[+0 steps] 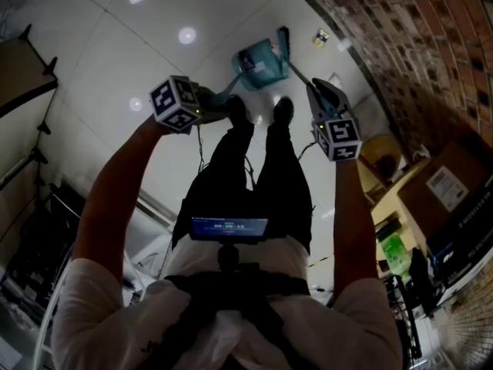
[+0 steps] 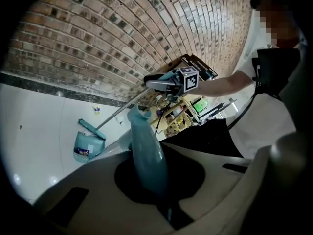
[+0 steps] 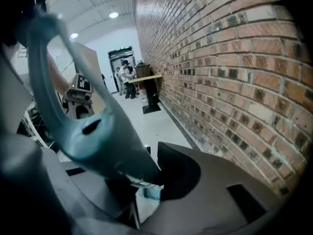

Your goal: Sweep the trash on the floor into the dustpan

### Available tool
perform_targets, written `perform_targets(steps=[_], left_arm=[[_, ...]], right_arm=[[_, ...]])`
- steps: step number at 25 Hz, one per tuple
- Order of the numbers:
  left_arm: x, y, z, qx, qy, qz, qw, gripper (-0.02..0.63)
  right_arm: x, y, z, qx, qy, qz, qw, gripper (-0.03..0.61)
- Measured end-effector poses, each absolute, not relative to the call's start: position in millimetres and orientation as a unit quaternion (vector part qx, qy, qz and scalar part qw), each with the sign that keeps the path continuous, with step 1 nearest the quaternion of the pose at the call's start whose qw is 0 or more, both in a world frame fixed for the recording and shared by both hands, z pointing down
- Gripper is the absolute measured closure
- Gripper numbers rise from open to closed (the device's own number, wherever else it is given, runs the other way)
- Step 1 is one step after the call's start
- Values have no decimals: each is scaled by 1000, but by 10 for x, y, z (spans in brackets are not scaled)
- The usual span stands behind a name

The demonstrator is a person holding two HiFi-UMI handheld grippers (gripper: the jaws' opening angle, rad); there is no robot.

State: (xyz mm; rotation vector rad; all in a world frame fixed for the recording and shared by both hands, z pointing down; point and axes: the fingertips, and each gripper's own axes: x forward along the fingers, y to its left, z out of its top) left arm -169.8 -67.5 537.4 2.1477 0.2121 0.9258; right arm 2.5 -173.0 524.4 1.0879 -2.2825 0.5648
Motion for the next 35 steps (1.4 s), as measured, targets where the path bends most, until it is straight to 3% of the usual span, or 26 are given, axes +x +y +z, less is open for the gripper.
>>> perform_targets(steps=[8, 23, 31, 35], left_arm=[[-1663, -617, 5355, 850, 104, 362, 369, 614], [-1218, -1127, 5127, 877, 78, 344, 325, 614], [-708, -1577, 5088, 868, 122, 365, 313, 614], [-574, -1640, 5089, 858, 145, 368, 326, 614]], right_arm=[[-199, -1566, 4922, 385, -859, 269, 207, 537], [1166, -2098, 4175, 468, -836, 150, 243, 534], [1621, -2590, 4266, 497, -815, 97, 281, 534], [1800, -2735, 4657, 546, -782, 124, 272, 535]])
